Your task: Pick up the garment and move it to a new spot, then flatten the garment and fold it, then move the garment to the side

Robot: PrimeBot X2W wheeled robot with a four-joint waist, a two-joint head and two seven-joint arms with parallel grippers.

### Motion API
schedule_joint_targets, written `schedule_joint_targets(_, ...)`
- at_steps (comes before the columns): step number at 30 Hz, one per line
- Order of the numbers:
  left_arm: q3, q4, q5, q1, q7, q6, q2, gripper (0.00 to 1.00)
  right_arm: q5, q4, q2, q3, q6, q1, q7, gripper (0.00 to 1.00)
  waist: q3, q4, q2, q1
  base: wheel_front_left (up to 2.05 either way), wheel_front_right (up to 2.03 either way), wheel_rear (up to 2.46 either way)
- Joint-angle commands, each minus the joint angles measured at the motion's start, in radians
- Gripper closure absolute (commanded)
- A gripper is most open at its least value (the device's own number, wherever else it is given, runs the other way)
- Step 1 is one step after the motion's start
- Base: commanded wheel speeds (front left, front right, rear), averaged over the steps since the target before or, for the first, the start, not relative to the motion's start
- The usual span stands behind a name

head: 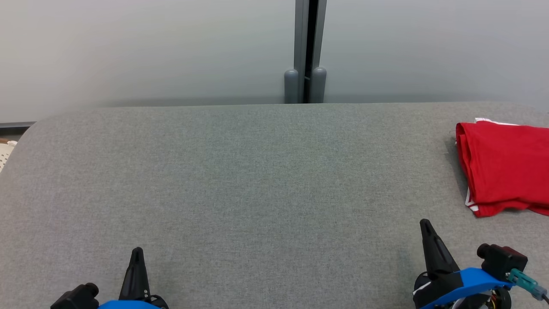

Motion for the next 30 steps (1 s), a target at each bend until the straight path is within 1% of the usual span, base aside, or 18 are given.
schedule_joint_targets(1,0.007,-0.019,-0.036,-0.033,0.010,-0.007,0.001,1.00,0.042,-0.022,-0.002,-0.008,0.000,-0.016,0.011,1.00,-0.001,0.000,0.0000,0.0000,0.00,0.00,0.00)
schedule_joint_targets(14,0.030,-0.028,-0.217,-0.060,0.062,-0.013,0.000,1.00,0.246,-0.041,-0.002,-0.032,0.000,-0.022,0.062,1.00,-0.006,0.004,0.0000,0.0000,0.00,0.00,0.00)
schedule_joint_targets(30,0.055,-0.036,-0.408,-0.087,0.116,-0.020,-0.001,1.00,0.460,-0.060,-0.003,-0.057,0.000,-0.028,0.117,1.00,-0.012,0.008,0.0000,0.0000,0.00,0.00,0.00)
